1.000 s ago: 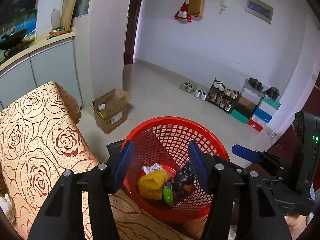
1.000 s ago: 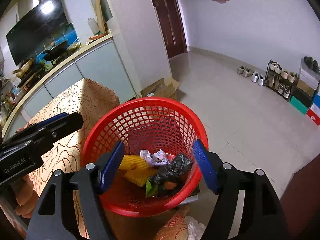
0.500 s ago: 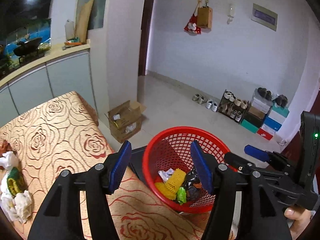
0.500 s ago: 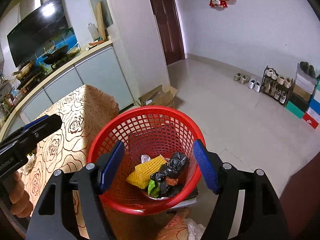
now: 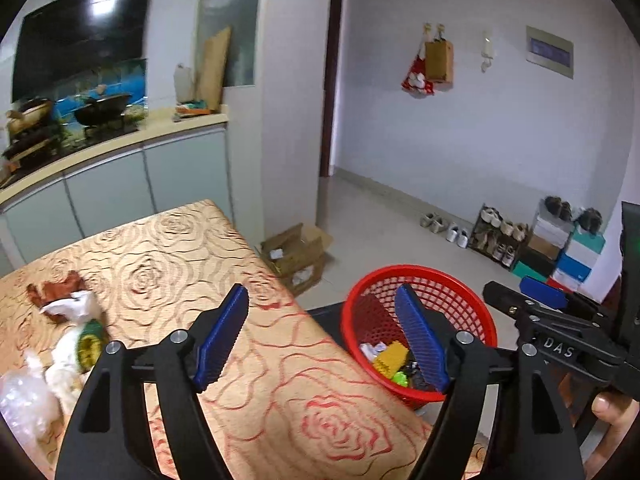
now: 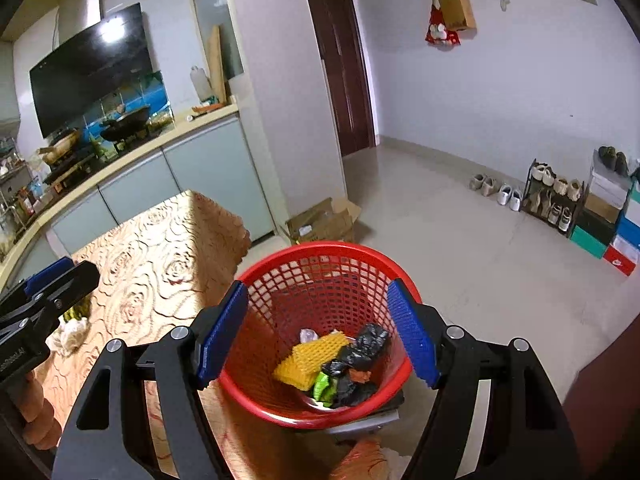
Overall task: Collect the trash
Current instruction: 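Move both tools back over the table, then grasp the clear plastic bag with the left tool and lift it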
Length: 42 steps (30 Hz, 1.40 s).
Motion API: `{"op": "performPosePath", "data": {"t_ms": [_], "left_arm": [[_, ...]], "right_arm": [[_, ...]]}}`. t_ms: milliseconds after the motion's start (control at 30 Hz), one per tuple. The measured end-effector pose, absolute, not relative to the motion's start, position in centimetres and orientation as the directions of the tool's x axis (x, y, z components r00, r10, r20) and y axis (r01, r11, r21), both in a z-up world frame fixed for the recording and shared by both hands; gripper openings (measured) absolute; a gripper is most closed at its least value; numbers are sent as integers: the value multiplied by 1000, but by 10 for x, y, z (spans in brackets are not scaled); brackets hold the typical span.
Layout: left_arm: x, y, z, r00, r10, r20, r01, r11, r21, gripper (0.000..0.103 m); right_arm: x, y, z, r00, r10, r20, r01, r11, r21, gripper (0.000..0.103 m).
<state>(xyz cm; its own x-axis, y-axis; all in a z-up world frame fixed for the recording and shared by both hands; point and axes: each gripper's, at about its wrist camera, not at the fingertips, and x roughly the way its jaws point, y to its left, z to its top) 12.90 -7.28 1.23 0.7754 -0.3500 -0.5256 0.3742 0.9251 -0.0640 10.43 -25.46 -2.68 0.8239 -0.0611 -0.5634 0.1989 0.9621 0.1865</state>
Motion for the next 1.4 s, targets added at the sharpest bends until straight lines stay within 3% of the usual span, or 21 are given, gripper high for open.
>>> {"op": "performPosePath", "data": {"t_ms": [833, 1400], "left_arm": [[81, 69, 38, 891, -51, -451, 35, 998, -44, 76], [49, 178, 20, 853, 184, -488, -218, 976, -14, 78]], "right_arm": [[106, -146, 32, 883, 97, -460, -31, 988, 150, 79], [109, -93, 29, 860, 216, -463, -159, 974, 159, 82]]}}
